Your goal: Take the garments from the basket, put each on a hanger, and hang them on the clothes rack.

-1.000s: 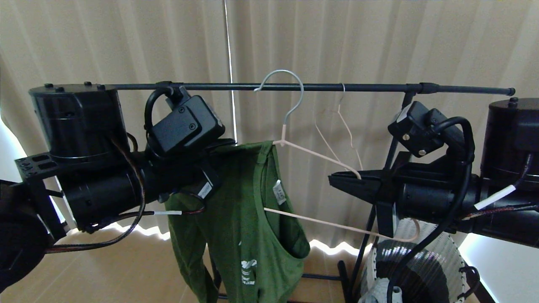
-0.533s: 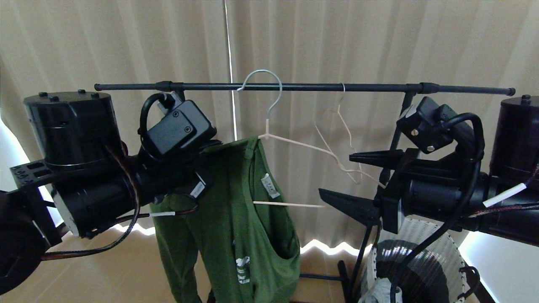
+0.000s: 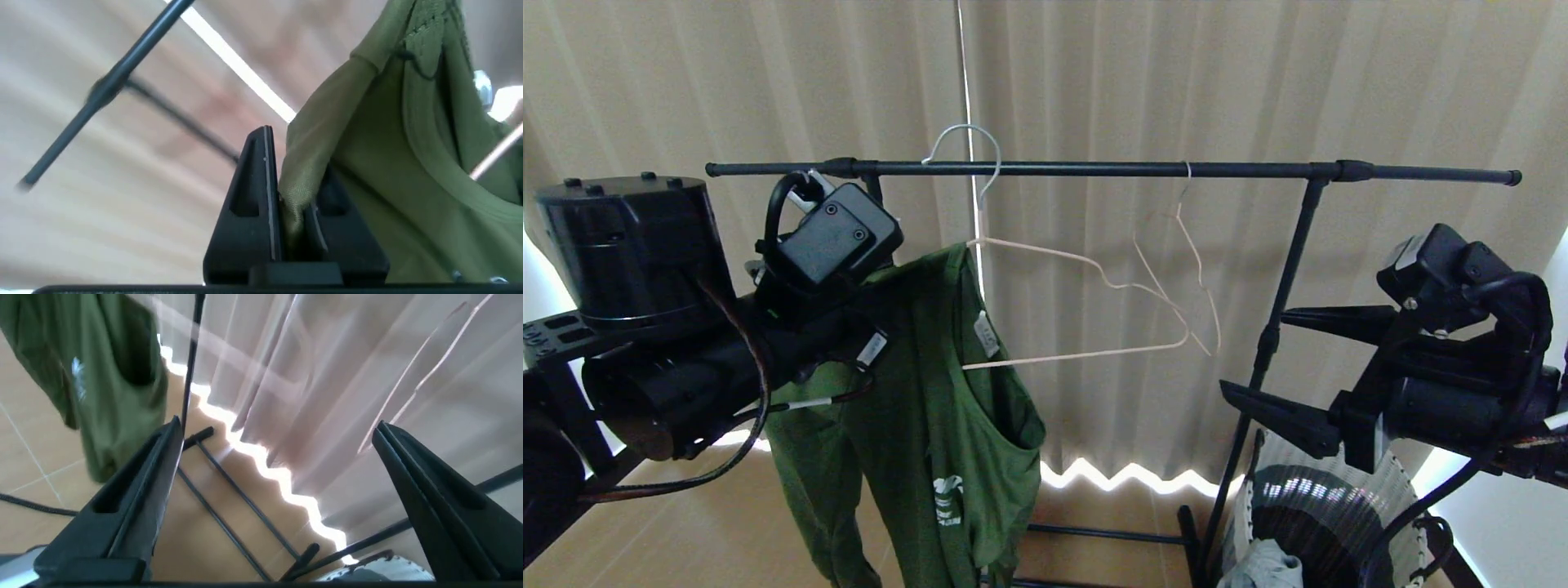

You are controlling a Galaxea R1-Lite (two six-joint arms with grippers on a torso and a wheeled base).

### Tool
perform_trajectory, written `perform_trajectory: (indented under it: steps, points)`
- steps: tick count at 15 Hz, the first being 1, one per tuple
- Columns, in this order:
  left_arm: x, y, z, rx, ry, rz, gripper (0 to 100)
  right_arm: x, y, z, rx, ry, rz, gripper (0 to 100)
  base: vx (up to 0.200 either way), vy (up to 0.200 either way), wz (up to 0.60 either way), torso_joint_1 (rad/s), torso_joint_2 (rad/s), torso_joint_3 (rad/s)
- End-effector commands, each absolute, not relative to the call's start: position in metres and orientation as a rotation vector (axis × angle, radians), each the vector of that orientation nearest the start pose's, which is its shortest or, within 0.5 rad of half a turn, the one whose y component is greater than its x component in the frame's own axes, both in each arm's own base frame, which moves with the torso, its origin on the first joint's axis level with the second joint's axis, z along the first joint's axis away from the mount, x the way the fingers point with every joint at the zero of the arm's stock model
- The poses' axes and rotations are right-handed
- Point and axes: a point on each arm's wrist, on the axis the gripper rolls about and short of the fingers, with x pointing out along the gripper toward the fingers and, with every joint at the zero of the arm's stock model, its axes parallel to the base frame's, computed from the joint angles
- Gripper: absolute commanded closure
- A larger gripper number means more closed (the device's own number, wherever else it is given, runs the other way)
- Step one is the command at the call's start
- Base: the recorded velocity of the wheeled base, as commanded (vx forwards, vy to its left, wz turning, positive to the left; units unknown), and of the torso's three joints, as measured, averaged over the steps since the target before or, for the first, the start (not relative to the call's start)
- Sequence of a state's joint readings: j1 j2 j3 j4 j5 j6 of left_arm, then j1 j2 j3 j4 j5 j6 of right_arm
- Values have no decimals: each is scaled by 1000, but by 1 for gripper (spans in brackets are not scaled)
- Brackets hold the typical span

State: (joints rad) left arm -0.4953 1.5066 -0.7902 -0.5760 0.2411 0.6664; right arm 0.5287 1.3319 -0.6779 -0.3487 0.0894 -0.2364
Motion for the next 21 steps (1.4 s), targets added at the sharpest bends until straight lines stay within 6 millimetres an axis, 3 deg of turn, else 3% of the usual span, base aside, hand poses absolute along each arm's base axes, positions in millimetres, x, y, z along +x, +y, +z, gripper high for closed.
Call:
perform_trajectory:
  steps: [1, 4, 7, 8, 13, 21]
  points:
    - [233, -118, 229, 708, 40, -270, 100, 176, 104, 214, -293, 225, 644, 0, 0, 0, 0, 0, 0, 0]
    - [233, -119, 232, 699, 28, -259, 100, 177, 107, 209, -288, 244, 662, 0, 0, 0, 0, 0, 0, 0]
    - [233, -122, 237, 629, -13, -256, 100, 175, 121, 203, -250, 278, 716, 0, 0, 0, 0, 0, 0, 0]
    - [232, -124, 240, 609, -36, -261, 100, 174, 136, 201, -162, 316, 756, 0, 0, 0, 0, 0, 0, 0]
    - [226, -142, 264, 530, -124, -308, 100, 205, 182, 190, -142, 274, 813, 0, 0, 0, 0, 0, 0, 0]
    - [216, -159, 272, 482, -162, -377, 100, 241, 213, 182, -145, 263, 792, 0, 0, 0, 0, 0, 0, 0]
